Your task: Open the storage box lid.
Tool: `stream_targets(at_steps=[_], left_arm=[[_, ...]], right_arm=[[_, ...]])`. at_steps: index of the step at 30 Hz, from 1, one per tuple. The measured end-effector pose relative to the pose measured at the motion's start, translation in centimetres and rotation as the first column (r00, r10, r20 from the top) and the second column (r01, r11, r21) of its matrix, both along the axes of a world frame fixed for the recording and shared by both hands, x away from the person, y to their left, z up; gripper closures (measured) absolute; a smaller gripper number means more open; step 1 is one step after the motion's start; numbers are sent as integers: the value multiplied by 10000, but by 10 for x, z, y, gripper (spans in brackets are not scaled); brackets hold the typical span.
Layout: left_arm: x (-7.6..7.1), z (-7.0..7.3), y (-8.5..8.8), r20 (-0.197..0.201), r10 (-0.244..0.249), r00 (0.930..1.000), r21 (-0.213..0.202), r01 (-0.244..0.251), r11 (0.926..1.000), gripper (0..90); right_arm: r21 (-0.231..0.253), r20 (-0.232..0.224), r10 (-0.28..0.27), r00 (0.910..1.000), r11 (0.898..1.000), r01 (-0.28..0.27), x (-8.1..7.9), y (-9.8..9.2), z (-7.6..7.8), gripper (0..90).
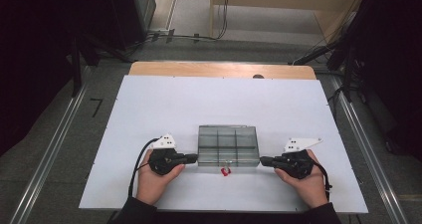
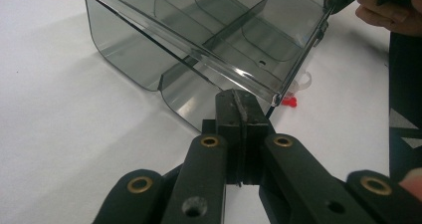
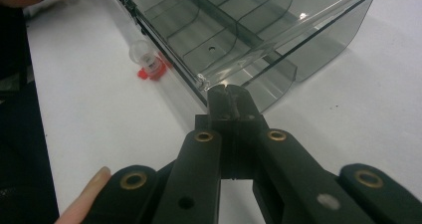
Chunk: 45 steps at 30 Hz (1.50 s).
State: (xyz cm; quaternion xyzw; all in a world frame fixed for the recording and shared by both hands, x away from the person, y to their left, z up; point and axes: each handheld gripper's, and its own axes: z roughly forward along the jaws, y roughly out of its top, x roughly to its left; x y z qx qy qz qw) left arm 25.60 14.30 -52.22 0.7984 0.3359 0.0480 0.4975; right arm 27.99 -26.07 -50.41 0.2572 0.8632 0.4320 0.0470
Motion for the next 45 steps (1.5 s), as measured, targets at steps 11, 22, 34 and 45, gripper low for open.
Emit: stream_targets(at_steps=[11,22,34,45], left_arm=[[-1,2,1,98,-111,9999,-318,114,9994,900],[-4,6,2,509,-179,9985,-776,218,9967,899],[-9,12,4,1304,-259,9911,-1215,419,9917,899],[-10,13,2,1494,-250,9885,-1082,415,9933,899]], right_arm=[[267,47,-41,10000,9996,39,0,-2,2,883],[640,279,122,9995,9979,-140,-5,1,10,883],[1061,548,186,9983,9941,-243,-10,5,17,883],[1382,889,48,9960,9903,-171,-14,8,22,883]])
